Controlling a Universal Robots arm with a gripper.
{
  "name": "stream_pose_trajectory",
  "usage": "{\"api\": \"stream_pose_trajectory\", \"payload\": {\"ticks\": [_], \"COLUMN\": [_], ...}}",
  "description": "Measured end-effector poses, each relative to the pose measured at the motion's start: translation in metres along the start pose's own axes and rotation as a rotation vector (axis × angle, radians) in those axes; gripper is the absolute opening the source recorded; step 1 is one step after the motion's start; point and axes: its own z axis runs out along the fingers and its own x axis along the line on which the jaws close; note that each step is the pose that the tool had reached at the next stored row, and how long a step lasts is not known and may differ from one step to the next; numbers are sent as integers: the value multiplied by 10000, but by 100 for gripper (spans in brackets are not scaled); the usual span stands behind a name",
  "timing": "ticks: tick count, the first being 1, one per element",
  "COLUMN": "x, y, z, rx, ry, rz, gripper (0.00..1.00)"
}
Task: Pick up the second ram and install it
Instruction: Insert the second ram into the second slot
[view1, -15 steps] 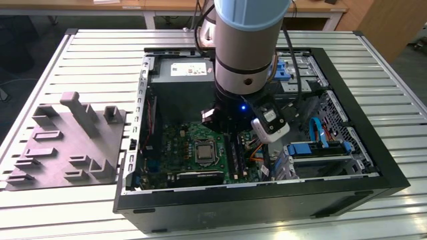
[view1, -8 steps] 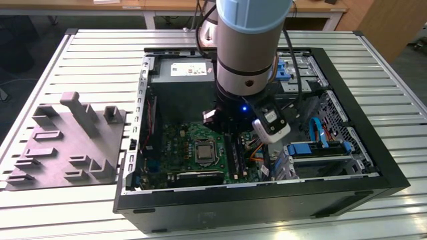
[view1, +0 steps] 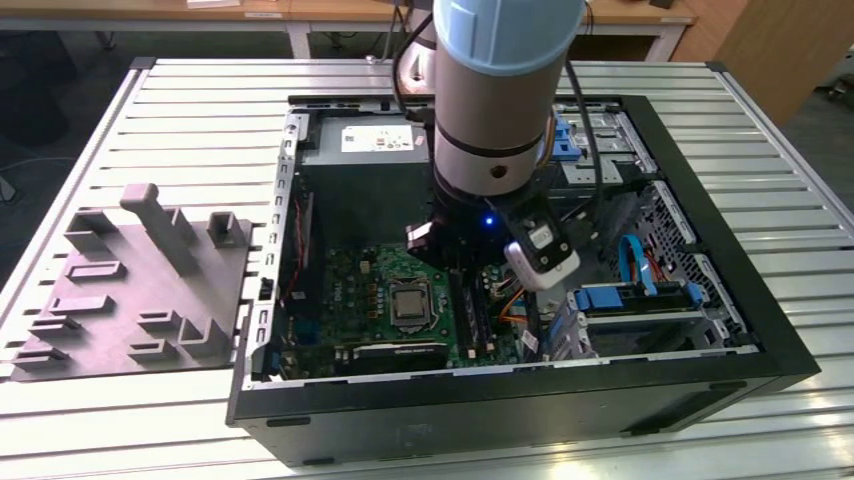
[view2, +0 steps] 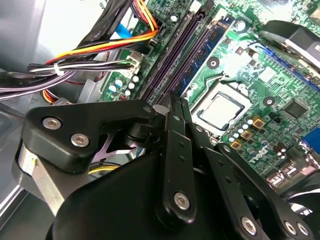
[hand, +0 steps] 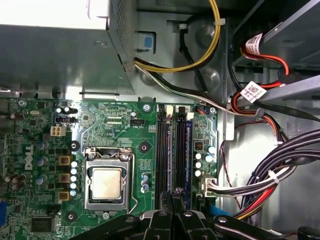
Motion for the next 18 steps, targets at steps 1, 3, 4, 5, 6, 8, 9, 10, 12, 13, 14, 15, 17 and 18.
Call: {"api": "stream_pose_trajectory", "payload": {"ticks": [1,3,4,5,6,8,9,10,12,13,14,15,17,18], "x": [0,0,0,1,1,1,1,1,3,4,5,5,5,5], "y": [0,0,4,15,26,49,56,61,63,62,62,61,61,61], "z": [7,16,20,23,27,34,40,53,89,104,111,111,111,112], "rx": [0,1,3,2,1,0,0,-3,0,0,0,2,3,2], "ry": [0,0,1,1,0,0,0,-1,0,0,0,1,1,1], "rz": [0,0,-2,-1,0,0,-1,-1,-2,-1,0,-1,-1,0], "gripper": [11,11,11,11,11,11,11,11,11,11,11,11,11,11]}}
